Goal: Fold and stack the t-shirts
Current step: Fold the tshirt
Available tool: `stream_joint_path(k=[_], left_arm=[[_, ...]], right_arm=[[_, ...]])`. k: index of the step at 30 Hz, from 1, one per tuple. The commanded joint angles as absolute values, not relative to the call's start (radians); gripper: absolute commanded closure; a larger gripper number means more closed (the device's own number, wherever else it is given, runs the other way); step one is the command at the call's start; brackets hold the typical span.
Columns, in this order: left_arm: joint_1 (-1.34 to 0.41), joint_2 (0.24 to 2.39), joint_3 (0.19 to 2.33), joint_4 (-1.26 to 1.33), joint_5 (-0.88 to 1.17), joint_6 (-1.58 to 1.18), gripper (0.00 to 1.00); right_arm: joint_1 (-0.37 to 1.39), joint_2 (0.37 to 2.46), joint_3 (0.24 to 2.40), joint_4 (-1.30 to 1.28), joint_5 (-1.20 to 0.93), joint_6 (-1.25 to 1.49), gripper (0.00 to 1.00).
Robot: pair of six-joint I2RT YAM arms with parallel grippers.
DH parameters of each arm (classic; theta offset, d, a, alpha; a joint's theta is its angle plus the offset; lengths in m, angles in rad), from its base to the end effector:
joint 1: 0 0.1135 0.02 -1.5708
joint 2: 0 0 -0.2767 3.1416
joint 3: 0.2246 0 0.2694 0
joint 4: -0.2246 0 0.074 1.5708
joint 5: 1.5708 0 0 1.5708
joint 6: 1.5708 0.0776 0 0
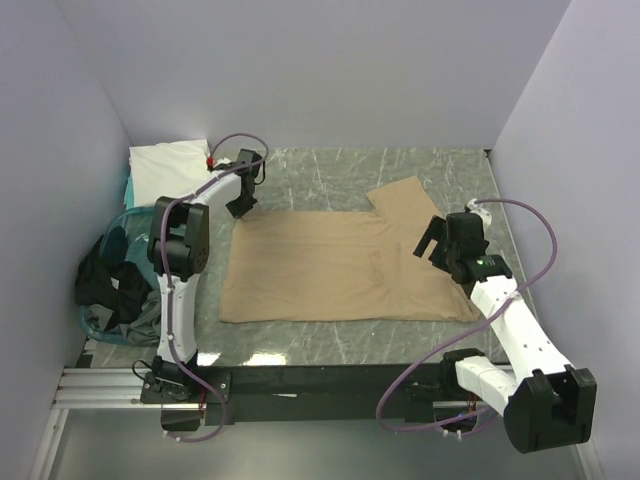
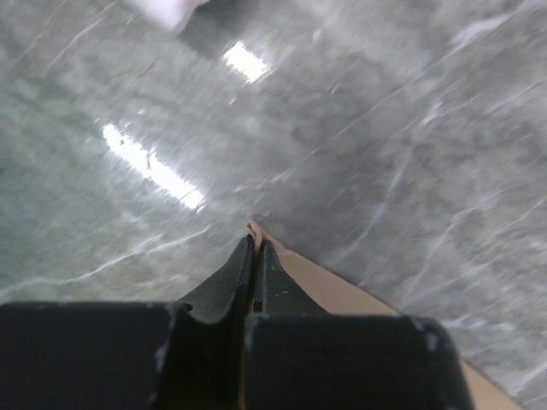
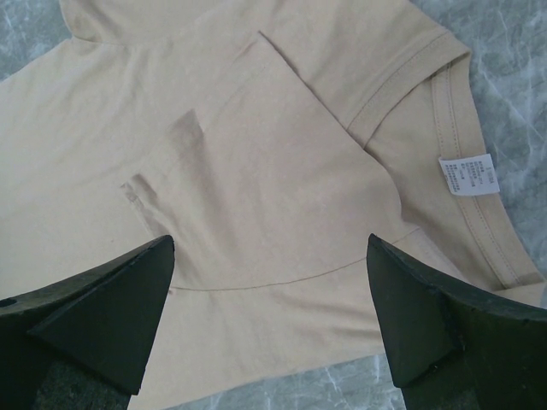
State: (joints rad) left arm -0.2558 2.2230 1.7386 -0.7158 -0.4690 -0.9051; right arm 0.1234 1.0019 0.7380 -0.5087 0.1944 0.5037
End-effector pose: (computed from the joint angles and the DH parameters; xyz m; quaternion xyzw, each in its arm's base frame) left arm 0.4928 -0.0926 0.1307 -0.3455 0.8924 0.0927 0.2751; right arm 0.2476 0.0156 0.2312 0.2104 0.8934 0.0342 0.3955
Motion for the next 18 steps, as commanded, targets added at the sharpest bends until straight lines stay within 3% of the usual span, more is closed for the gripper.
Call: stream_joint_path(k=[1,9,12,18], left_arm=[[-0.255,2.152,1.654,-0.758,-0.46,-0.868,0.99],[-0.261,2.054,1.594,-0.657,-0.436,-0.827,0.99],[-0.262,2.049,1.589,-0.646,-0.437,-0.821,0.99],[-0.264,2.039,1.577,-0.624,-0.426,-0.807,0.99]], right_arm=[[0.117,1.025,0.779,-0.476,0.218,0.496,0.01],[0.117,1.303,0.998,-0.463,0.213,0.486,0.01],[0.118,1.469,1.158,-0.471,0.236,0.479,0.01],[0.12,1.866,1.671,-0.553,0.325,0.445,0.04]])
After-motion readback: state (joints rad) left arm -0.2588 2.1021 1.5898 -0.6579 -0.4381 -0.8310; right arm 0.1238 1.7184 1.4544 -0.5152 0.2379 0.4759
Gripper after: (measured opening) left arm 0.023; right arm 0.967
